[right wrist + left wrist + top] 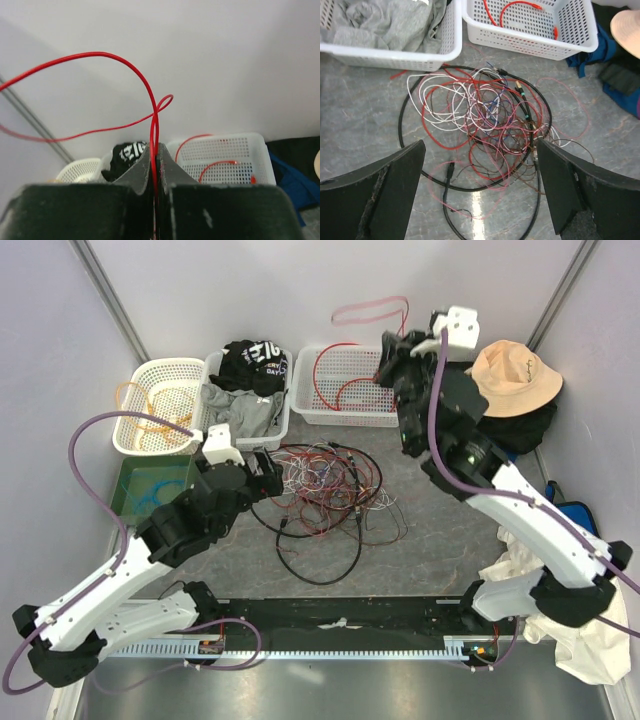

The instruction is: Untangle the cables

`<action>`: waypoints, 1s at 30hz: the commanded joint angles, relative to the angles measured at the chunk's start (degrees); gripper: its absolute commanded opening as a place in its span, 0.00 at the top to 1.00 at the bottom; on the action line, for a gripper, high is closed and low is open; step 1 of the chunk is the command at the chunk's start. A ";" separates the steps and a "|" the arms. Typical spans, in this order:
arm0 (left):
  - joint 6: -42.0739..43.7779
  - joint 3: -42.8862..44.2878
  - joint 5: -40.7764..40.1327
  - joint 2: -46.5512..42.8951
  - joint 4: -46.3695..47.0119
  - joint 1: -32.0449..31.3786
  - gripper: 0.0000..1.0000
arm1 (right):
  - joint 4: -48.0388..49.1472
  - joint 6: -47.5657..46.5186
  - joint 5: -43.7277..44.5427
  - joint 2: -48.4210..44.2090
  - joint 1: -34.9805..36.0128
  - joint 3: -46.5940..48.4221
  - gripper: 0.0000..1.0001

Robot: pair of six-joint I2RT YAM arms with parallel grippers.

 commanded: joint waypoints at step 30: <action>-15.73 -24.06 11.11 -9.92 1.08 0.12 0.00 | -4.03 12.54 -21.71 49.97 -27.63 43.91 1.00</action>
